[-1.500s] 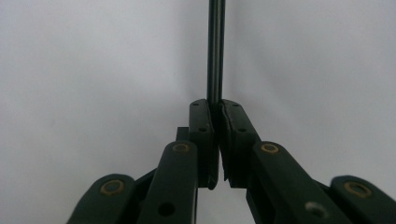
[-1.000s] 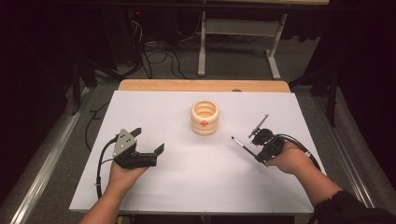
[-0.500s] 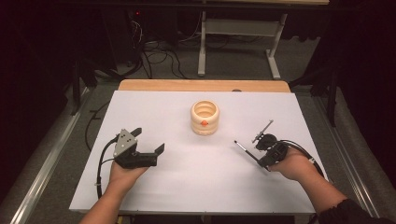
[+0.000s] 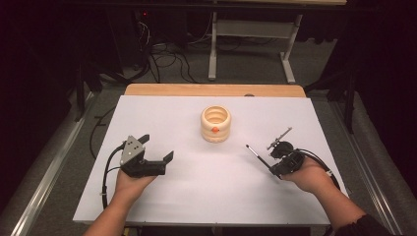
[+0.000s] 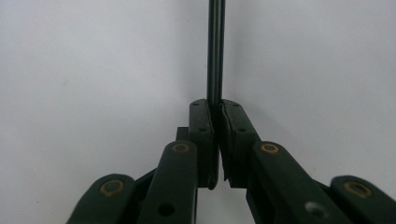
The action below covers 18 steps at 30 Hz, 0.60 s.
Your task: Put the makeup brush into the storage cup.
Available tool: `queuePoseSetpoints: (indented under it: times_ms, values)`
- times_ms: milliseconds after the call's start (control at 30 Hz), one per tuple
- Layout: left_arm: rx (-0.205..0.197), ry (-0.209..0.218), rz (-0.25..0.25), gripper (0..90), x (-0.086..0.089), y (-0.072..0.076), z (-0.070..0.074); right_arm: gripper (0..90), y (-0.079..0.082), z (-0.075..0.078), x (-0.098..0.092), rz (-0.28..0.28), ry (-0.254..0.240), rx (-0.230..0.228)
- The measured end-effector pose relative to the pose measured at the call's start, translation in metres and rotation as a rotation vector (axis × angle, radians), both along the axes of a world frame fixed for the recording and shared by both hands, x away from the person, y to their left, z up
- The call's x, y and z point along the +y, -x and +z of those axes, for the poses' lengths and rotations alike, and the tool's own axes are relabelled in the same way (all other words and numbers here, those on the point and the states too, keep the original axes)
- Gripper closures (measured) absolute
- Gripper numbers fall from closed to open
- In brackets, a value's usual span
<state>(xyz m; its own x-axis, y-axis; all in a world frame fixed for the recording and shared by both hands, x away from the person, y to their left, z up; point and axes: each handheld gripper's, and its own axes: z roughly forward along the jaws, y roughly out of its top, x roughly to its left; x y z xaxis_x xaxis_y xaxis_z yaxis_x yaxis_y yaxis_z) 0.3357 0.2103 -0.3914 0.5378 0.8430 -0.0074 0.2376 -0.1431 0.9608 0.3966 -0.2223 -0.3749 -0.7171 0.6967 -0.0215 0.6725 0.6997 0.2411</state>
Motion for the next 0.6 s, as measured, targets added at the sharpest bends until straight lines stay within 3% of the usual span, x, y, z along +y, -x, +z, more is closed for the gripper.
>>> queuePoseSetpoints:
  times_ms: [367,600]
  values:
    - [0.001,0.003,0.000,0.1,0.000,0.000,0.000,86.1,0.007,-0.001,-0.013,-0.059,-0.105,-0.068]
    - [0.004,0.003,0.003,0.1,0.001,-0.001,0.000,86.1,0.010,-0.004,-0.017,-0.085,-0.166,-0.152]
